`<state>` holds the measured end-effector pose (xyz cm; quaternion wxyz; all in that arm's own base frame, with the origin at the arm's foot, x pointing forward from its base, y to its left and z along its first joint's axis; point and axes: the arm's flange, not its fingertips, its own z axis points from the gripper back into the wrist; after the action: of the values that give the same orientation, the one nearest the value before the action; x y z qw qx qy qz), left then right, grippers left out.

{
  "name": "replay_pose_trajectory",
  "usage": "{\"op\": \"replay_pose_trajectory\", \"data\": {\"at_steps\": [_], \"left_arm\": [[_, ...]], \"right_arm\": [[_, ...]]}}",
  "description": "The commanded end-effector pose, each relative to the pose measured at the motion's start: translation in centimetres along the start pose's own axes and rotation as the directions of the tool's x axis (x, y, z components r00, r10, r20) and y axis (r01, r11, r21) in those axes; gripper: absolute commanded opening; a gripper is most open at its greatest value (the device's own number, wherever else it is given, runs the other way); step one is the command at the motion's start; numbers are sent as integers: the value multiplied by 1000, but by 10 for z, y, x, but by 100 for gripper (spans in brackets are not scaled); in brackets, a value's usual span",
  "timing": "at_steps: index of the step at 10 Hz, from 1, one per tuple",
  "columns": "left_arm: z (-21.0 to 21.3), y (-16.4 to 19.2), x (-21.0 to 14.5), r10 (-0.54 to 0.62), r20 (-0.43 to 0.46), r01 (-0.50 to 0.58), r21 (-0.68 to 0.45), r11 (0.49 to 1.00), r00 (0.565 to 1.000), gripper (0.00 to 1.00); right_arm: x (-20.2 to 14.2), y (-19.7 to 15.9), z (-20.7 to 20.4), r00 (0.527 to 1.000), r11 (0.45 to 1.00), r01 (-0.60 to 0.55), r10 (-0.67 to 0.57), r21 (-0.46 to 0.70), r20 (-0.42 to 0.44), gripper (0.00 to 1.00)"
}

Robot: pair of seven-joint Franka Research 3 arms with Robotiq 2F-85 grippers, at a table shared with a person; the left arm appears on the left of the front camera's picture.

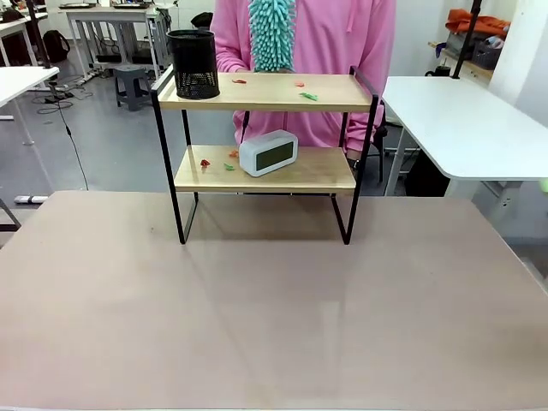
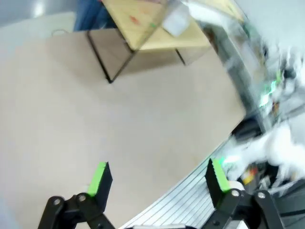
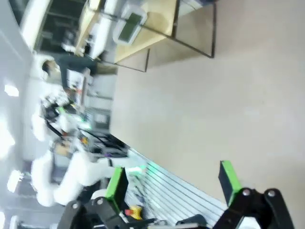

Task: Clean the shelf.
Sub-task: Pick up the Duster from the human.

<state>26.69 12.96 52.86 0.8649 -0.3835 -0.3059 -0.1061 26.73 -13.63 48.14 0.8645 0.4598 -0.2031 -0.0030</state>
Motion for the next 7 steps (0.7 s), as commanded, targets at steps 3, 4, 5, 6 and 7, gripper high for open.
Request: {"op": "replay_pose_trajectory", "data": {"at_steps": [3,4,5,6,7], "left_arm": [[29,45,-23,136,114,-132,-47,990,984,100],[29,45,-23,136,114,-132,-47,990,984,100],[29,45,-23,136,114,-132,-47,990,984,100],[29,45,-23,136,114,-132,-47,990,984,100],[29,45,-23,136,114,-132,-47,990,984,100]], "right_arm": [[-16,-55,21,987,986,139,-146,86,74,100],[-16,-55,21,987,986,139,-146,86,74,100],[-16,-55,21,987,986,139,-146,86,74,100],[-16,-55,21,987,986,139,-146,86,74,100],[-16,-55,21,987,986,139,-146,86,74,100]]}}
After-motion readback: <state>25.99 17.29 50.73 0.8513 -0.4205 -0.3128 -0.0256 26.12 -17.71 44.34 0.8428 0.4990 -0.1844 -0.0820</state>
